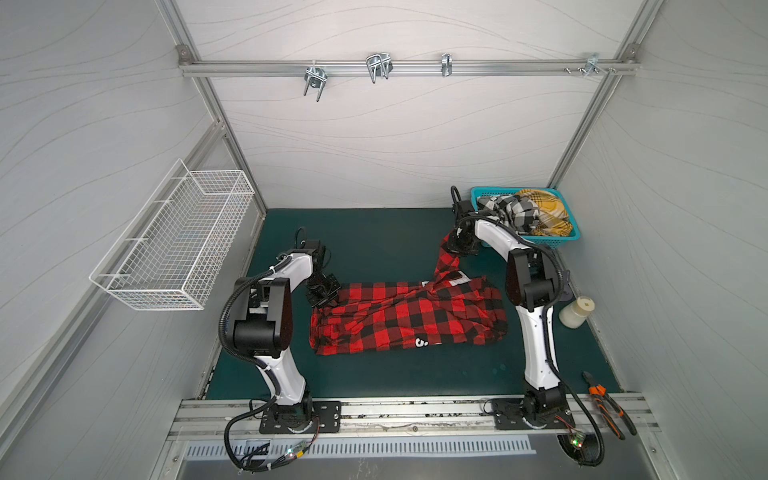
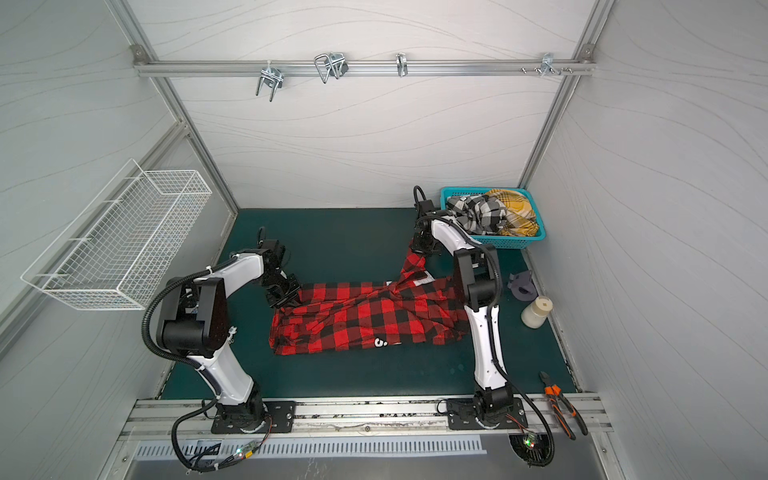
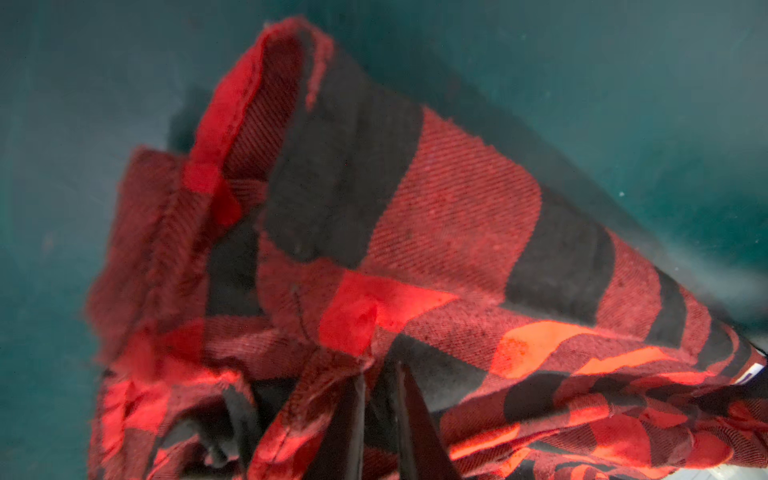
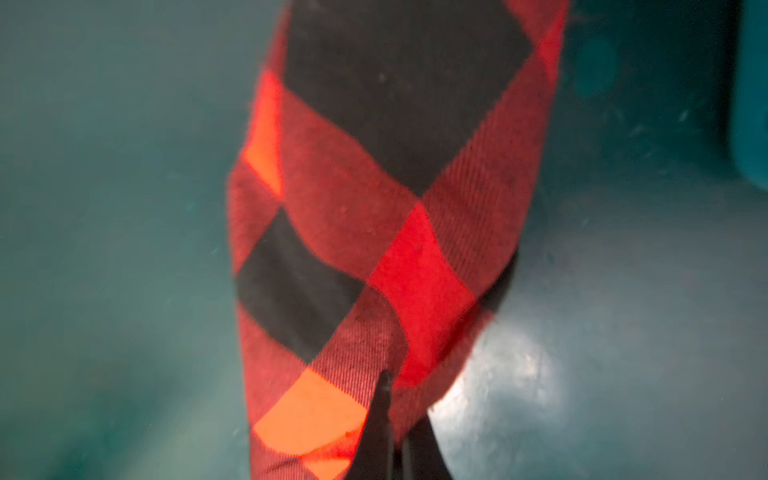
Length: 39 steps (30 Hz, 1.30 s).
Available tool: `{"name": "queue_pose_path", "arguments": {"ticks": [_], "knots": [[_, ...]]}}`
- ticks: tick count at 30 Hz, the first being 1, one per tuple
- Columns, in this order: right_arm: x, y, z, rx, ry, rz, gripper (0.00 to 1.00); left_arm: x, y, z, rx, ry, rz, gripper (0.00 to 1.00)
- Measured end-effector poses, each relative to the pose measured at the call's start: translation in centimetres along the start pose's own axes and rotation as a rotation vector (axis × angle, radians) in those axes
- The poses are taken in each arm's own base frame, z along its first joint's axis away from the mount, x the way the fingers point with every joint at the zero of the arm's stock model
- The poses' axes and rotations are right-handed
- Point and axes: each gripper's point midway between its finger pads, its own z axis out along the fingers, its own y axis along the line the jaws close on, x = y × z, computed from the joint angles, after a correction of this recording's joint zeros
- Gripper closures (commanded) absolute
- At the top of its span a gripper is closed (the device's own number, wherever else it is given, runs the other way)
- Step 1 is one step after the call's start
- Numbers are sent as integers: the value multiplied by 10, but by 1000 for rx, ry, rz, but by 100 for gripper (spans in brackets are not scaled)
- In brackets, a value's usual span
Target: Fold and stack the long sleeve shirts
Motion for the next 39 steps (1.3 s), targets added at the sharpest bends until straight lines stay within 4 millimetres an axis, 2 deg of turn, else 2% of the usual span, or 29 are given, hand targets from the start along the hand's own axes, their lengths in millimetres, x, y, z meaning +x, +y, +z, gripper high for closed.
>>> {"name": "queue_pose_path", "arguments": {"ticks": [3,6,8,10,12,13,14,16,17,22,25,27,29,31,33,36,39], "knots": [[4,17,-37,-21,-60,-63,100,-1,0,1,2,-3,1,83],[19,45,-81,-57,-139,-153,100,1,2,5,1,1,-2,83],[39,69,-110,-83,-188,-230,100,4,4,7,0,8,-5,83],[63,91,-127,-108,-213,-302,100,6,6,9,-1,15,-8,83],[89,108,-131,-117,-211,-368,98,7,6,11,1,19,-9,82],[105,116,-129,-116,-199,-407,90,8,6,11,2,22,-9,82],[119,123,-126,-114,-184,-441,78,8,6,11,4,23,-9,82],[152,133,-116,-103,-141,-509,46,8,5,12,10,23,-10,80],[166,137,-113,-98,-122,-536,39,8,5,12,11,23,-11,79],[231,146,-109,-79,-40,-651,26,7,4,12,18,21,-10,76],[253,140,-121,-83,-13,-662,20,6,3,10,13,19,-3,72],[251,130,-136,-84,-17,-633,22,4,1,4,-1,8,7,70],[237,121,-152,-110,-32,-570,26,0,-6,-6,-16,-26,36,70],[212,106,-166,-152,-40,-462,29,-2,-23,-24,-16,-80,97,70],[179,84,-169,-195,-36,-324,33,-2,-47,-45,1,-145,169,70],[140,49,-152,-225,-1,-143,35,7,-83,-76,51,-240,275,71],[124,28,-118,-240,82,-31,34,25,-102,-94,92,-279,344,70]]}}
